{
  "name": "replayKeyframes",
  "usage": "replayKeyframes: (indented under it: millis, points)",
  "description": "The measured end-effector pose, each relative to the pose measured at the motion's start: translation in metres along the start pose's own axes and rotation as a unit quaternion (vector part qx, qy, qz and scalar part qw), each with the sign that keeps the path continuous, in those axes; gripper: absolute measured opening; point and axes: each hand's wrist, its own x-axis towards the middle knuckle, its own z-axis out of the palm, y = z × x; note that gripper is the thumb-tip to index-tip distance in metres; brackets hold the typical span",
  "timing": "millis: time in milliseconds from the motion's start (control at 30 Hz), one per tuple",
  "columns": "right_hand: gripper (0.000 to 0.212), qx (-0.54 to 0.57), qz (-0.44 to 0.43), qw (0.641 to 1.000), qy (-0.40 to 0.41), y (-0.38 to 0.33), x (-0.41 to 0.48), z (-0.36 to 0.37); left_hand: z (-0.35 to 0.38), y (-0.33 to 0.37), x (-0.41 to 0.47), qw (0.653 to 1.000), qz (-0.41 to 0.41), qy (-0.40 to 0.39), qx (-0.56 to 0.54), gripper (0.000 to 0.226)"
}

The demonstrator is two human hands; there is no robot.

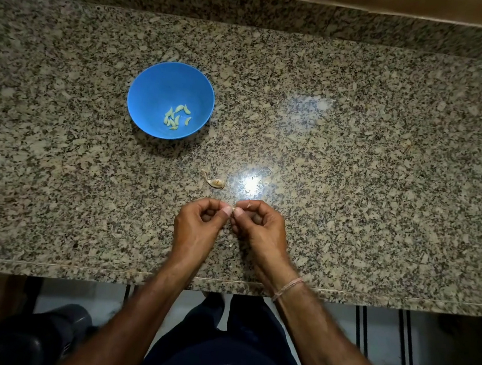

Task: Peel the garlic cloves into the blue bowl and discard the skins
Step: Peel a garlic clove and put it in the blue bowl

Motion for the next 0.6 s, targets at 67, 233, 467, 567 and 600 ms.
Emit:
replayKeyframes:
  millis: [67, 233, 467, 567, 600]
  points:
    - [0.017, 0.004, -0.003, 1.0, 0.021, 0.001, -0.002, 0.002, 0.0, 0.001, -0.001, 1.0, 0.007, 0.014, 0.007, 0.008]
    - [0.016, -0.062, -0.06, 0.996, 0.001, 0.003, -0.003, -0.003, 0.003, 0.004, -0.002, 0.994, -0.059, 0.004, -0.089, 0.009]
    - [0.016, -0.108, -0.079, 0.991, -0.014, 0.005, -0.001, -0.004, 0.01, 0.002, -0.002, 0.985, -0.106, -0.028, -0.135, 0.015]
    - [0.015, -0.047, -0.038, 0.998, -0.007, 0.003, -0.001, -0.004, 0.011, -0.002, 0.0, 0.999, -0.051, -0.001, -0.007, 0.019]
    - [0.015, -0.032, -0.027, 0.999, -0.005, 0.003, 0.0, -0.004, 0.01, -0.004, 0.001, 0.998, -0.029, 0.009, 0.046, 0.019]
